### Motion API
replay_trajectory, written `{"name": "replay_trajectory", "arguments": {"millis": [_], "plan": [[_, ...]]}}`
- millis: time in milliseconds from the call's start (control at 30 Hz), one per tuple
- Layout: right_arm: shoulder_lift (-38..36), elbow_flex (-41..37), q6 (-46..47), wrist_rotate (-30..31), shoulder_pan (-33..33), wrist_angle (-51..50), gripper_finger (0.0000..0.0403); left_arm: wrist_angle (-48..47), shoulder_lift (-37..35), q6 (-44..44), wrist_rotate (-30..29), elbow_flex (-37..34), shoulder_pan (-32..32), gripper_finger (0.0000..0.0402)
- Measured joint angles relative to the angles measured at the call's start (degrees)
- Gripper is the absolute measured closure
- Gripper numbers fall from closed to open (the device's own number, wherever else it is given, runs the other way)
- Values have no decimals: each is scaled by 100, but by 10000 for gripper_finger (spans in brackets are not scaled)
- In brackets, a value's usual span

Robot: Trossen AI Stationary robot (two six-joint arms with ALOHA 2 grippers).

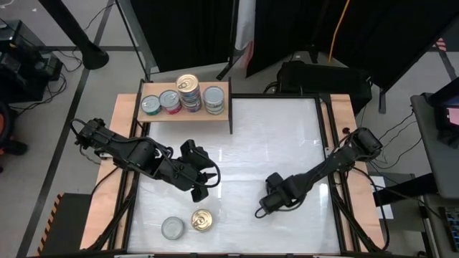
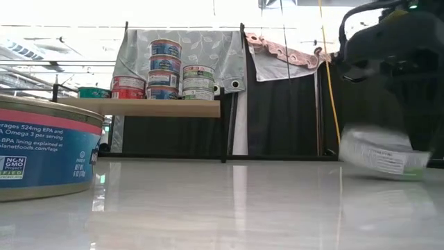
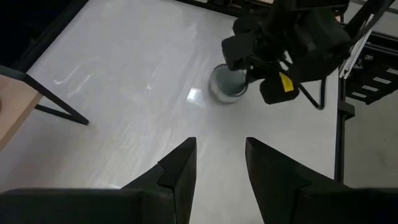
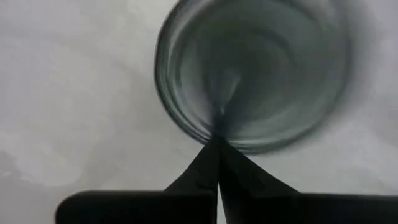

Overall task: Stack canned seafood by type on shelf
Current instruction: Stack the green white tuna can on top of the green white tuna cans on the shelf

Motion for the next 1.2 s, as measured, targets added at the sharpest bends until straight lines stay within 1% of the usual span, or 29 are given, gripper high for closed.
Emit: {"name": "replay_trajectory", "arguments": {"millis": [133, 300, 367, 433, 533, 600, 667, 733, 800, 867, 933, 1033, 1100, 1133, 1200], "plan": [[214, -50, 473, -35, 308, 174, 403, -2, 0, 0, 2, 0, 0, 263], [293, -17, 1518, -30, 944, 501, 403, -23, 0, 15, 2, 0, 0, 263], [267, 33, 1953, 53, 1208, 374, 403, -24, 0, 93, 4, 0, 0, 263], [174, 173, 2196, 149, 1473, 269, 403, -34, 0, 114, 4, 0, 0, 263], [31, 444, 2342, 188, 1834, -141, 403, -65, 0, 116, 6, 0, 0, 263], [-121, 698, 2277, 237, 2033, -457, 403, -67, 0, 116, 7, -1, 0, 263], [-330, 985, 2041, 497, 2197, -880, 403, -66, 0, 114, 7, 0, 0, 263], [-574, 1222, 1408, 957, 2274, -1263, 400, -59, 0, 114, 7, -1, 0, 263], [-843, 1371, 168, 1259, 2189, -1352, 385, -26, 0, 114, 1, 0, 0, 263], [-1118, 1399, -1221, 1372, 1977, -1312, 358, 19, 0, 116, -37, 0, 0, 263], [-1284, 1399, -2622, 1363, 1717, -1184, 321, 107, 0, 113, -74, 0, 0, 263], [-1331, 1396, -4615, 1345, 1329, -1152, 251, 255, 0, 110, -105, -1, 0, 263], [-1331, 1361, -5847, 1224, 1059, -1087, 202, 292, 0, 3, -107, 0, 0, 263], [-1331, 1305, -6381, 1061, 916, -985, 180, 280, 0, -65, -107, 0, 0, 263], [-1321, 1152, -7125, 763, 652, -706, 147, 248, 0, -256, -109, -1, -11, 263]]}}
